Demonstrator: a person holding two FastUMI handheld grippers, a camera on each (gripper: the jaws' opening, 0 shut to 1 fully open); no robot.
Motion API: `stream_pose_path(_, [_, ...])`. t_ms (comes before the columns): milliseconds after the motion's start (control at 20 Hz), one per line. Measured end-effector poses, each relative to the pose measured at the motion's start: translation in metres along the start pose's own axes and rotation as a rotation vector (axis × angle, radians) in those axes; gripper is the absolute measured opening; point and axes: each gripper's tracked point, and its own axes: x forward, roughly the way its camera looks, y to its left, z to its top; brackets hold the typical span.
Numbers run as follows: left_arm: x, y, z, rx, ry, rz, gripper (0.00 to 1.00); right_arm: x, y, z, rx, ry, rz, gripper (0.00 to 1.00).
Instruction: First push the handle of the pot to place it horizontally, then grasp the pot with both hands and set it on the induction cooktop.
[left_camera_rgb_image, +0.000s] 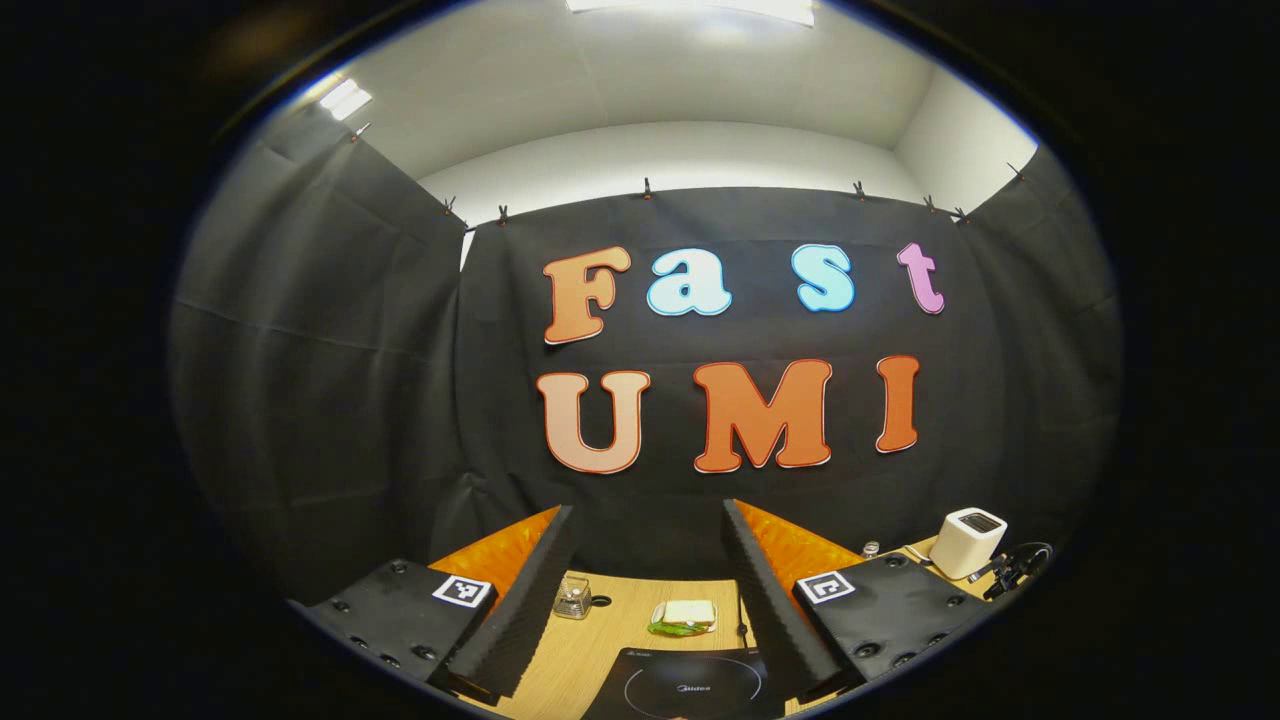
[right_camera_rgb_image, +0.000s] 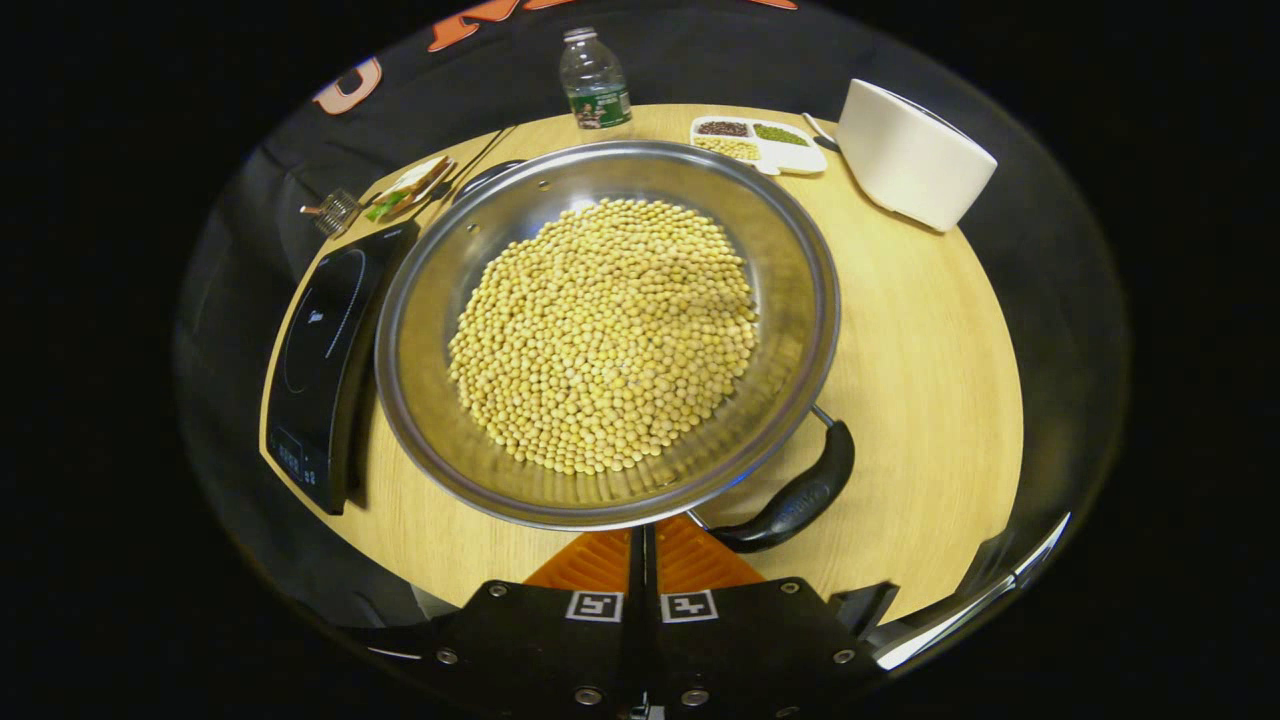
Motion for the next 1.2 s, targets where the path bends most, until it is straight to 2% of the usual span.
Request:
stream_pose_path(200, [0.002,-0.001,0.000,0.003,0.000,0.002,0.98,0.003,-0.026,0.015,0.023,-0.010,-0.033,0.00])
stream_pose_path(400, [0.005,-0.003,-0.003,0.004,0.007,0.004,0.95,0.011,-0.056,0.029,0.048,-0.011,-0.101,0.00])
stream_pose_path(500, [0.005,-0.001,-0.003,0.007,0.009,0.007,0.93,0.015,-0.063,0.035,0.074,-0.005,-0.105,0.00])
stream_pose_path(750, [0.001,0.000,0.001,0.012,-0.001,0.014,0.93,0.016,-0.078,0.055,0.046,-0.030,-0.168,0.00])
stream_pose_path(800, [0.001,-0.001,0.002,0.013,-0.001,0.013,0.95,0.016,-0.082,0.059,0.047,-0.033,-0.175,0.00])
stream_pose_path(1000, [-0.002,0.002,0.003,0.019,-0.003,0.021,0.95,0.016,-0.094,0.072,0.079,-0.046,-0.179,0.00])
stream_pose_path(1100, [-0.002,0.000,0.004,0.017,-0.001,0.020,0.92,0.016,-0.101,0.080,0.095,-0.055,-0.181,0.00])
stream_pose_path(1150, [-0.005,0.000,0.003,0.017,0.003,0.020,0.95,0.015,-0.104,0.083,0.102,-0.060,-0.183,0.00])
stream_pose_path(1200, [-0.006,-0.001,0.003,0.016,0.004,0.018,0.92,0.015,-0.108,0.087,0.110,-0.065,-0.186,0.00])
